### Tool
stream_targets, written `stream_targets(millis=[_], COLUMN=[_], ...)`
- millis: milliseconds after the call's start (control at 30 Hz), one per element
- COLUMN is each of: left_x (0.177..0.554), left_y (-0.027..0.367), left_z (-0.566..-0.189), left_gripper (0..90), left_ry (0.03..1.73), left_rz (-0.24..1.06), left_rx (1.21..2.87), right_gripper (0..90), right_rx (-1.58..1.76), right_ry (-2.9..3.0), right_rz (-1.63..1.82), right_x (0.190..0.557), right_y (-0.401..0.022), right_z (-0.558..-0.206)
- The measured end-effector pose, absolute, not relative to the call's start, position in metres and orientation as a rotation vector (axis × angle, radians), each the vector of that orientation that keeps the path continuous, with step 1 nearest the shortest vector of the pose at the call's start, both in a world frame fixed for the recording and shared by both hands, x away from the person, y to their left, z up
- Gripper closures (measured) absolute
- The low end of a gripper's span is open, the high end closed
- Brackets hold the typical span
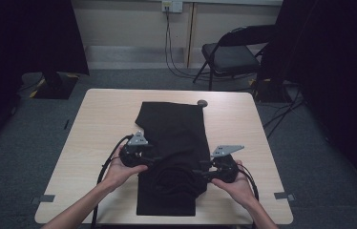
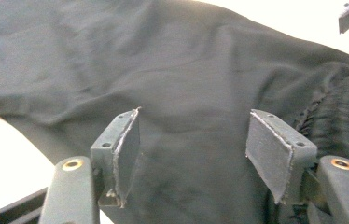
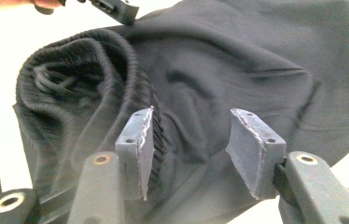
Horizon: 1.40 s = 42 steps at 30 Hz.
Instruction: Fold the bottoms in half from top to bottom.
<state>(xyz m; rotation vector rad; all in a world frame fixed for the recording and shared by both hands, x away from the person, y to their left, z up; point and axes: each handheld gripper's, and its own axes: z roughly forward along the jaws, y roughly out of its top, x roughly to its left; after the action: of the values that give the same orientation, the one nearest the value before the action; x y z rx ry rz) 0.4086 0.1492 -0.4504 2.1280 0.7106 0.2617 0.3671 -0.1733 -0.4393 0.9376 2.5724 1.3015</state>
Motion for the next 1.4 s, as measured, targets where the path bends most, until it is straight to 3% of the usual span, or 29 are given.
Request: stream_targets(millis=[167,400,633,767,833,933,1133,1200,1400], left_x=[0.390,0.382,0.376,0.371,0.369,0.372,0.402,0.420,0.444], left_y=[0.140,0.143,0.142,0.143,0.146,0.154,0.164,0.166,0.161], left_z=[-0.449,-0.475,-0.487,-0.483,-0.480,-0.470,-0.458,-0.460,-0.479], left_gripper=[34.5,33.8,30.9,35.5,40.8,45.7,45.6,46.7,52.2], left_ry=[0.619,0.643,0.637,0.642,0.629,0.631,0.722,0.764,0.849], left_rz=[0.217,0.197,0.173,0.144,0.129,0.135,0.207,0.270,0.267], left_rx=[2.153,2.251,2.299,2.325,2.320,2.256,2.163,2.157,2.165], right_gripper=[48.3,43.4,41.1,39.7,33.5,37.5,42.2,43.0,50.9], right_rx=[0.921,0.794,0.846,0.868,0.861,0.894,0.986,1.036,1.120], right_ry=[2.530,2.689,2.707,2.756,2.750,2.677,2.541,2.502,2.453], right_rz=[1.328,1.221,1.182,1.168,1.173,1.220,1.197,1.192,1.118], right_x=[0.361,0.339,0.329,0.326,0.327,0.336,0.371,0.387,0.424], right_y=[-0.165,-0.123,-0.124,-0.122,-0.123,-0.128,-0.132,-0.129,-0.111], right_z=[-0.430,-0.460,-0.484,-0.481,-0.477,-0.468,-0.461,-0.464,-0.481])
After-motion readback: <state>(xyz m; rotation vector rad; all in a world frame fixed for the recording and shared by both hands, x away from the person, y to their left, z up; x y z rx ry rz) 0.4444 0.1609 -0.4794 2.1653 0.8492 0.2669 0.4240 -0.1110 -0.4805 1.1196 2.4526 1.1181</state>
